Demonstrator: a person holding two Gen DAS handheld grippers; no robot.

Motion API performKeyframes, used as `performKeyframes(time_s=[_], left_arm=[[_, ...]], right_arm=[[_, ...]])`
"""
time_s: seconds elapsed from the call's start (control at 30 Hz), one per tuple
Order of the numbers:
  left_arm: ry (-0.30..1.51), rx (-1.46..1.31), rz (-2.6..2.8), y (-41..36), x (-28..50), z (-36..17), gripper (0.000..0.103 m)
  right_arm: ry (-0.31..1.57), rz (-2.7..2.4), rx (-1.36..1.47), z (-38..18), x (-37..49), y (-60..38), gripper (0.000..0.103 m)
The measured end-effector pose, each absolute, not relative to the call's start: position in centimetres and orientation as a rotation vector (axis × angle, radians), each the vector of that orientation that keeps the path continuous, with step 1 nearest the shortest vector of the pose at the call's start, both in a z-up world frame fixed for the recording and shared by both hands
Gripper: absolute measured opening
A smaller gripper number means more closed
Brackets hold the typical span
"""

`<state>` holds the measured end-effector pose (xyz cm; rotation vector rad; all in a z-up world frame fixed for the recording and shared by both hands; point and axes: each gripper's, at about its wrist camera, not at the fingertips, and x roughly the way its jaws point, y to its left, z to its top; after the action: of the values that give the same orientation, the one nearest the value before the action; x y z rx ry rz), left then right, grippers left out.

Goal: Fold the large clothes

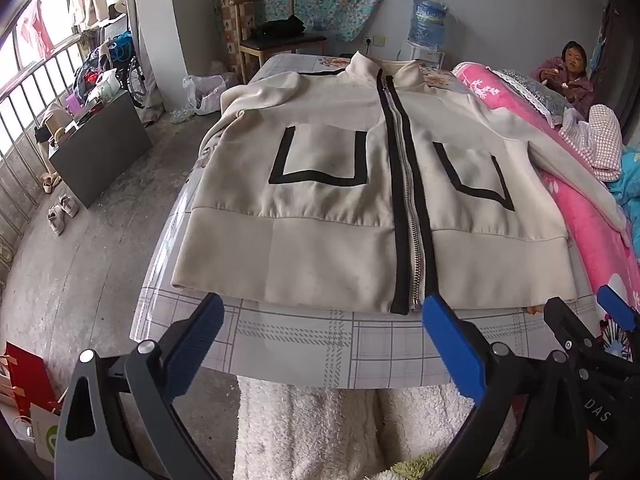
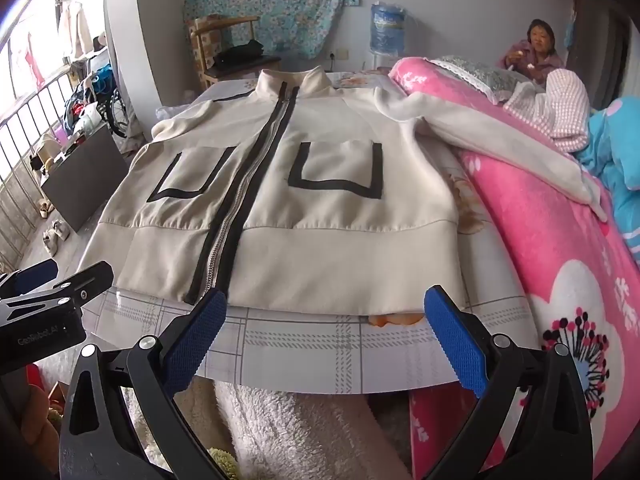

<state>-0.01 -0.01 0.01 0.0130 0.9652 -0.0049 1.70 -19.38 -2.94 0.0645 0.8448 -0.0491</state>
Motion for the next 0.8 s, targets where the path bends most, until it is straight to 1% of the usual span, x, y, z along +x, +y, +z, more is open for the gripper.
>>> performKeyframes(time_s=[0.37, 0.5, 0.8], left_arm=[[0.965, 0.003, -0.015, -0.6, -0.3, 0.7, 0.098], [0.966, 0.004, -0.013, -1.0, -0.5, 1.1, 0.098], [0.976, -0.005, -0.030, -0.5, -0.4, -0.1, 0.098]], right_arm=[[0.834, -0.048, 0.074, -3.1, 1.0, -19.5, 0.095], [0.860, -0.053, 0.068, -3.4, 1.6, -19.8, 0.095], [0.865, -0.045, 0.060, -3.2, 1.6, -19.6, 0.095]])
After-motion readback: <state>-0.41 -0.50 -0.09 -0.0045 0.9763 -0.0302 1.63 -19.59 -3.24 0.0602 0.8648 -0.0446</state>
